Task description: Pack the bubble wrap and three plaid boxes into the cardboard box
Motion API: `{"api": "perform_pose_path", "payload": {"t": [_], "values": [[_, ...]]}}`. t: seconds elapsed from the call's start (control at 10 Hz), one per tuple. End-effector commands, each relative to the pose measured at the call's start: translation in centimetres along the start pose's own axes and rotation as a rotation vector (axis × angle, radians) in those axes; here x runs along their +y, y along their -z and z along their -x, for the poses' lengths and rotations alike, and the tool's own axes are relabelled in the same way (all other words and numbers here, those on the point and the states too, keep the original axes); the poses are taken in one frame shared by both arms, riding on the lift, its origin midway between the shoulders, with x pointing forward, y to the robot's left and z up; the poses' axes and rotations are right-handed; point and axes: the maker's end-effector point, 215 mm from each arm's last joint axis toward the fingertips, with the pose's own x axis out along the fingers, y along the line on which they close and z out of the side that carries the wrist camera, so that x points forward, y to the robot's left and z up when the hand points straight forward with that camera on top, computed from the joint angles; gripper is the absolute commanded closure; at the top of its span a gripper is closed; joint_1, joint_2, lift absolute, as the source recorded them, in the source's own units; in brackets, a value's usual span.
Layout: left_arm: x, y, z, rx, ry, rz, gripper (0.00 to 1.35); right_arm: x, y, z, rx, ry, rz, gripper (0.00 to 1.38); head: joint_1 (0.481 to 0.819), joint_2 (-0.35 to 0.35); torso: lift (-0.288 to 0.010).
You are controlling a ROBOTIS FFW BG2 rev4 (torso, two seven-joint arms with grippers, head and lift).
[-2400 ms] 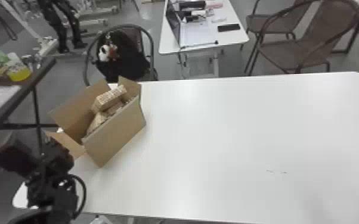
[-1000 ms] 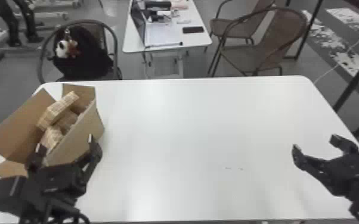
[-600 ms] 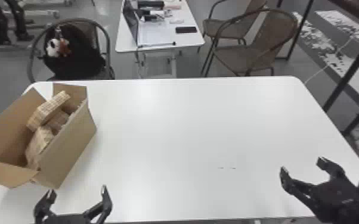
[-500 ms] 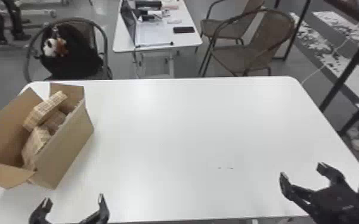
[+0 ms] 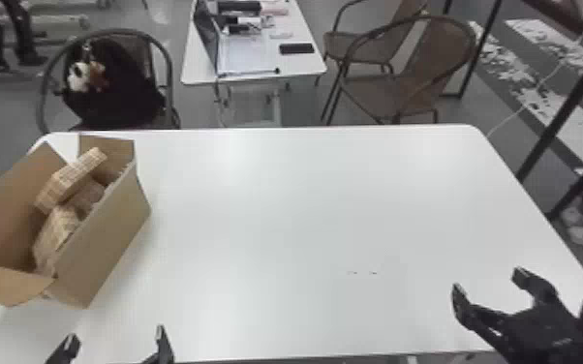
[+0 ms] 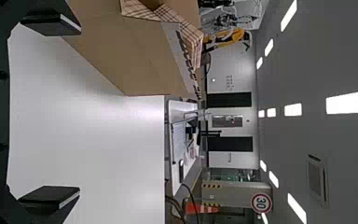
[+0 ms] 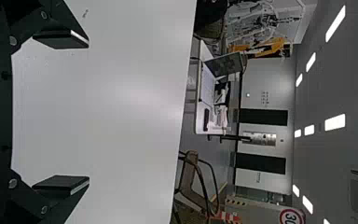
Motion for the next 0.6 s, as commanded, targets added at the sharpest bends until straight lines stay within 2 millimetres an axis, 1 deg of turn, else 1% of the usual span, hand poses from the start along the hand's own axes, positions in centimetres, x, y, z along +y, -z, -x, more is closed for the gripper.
{"api": "perform_pose_path", "payload": {"t": [0.0, 0.5], "values": [[-0.06, 0.05, -0.01, 0.001, -0.003, 0.004, 0.10, -0.01, 0.05, -0.03, -0.001, 0.001, -0.003, 0.25, 0.695, 0.001, -0.132], [0.02, -0.28, -0.20, -0.010, -0.005, 0.008, 0.10, -0.03, -0.05, -0.03, -0.003, 0.001, 0.001, 0.25, 0.695, 0.002, -0.132]]}}
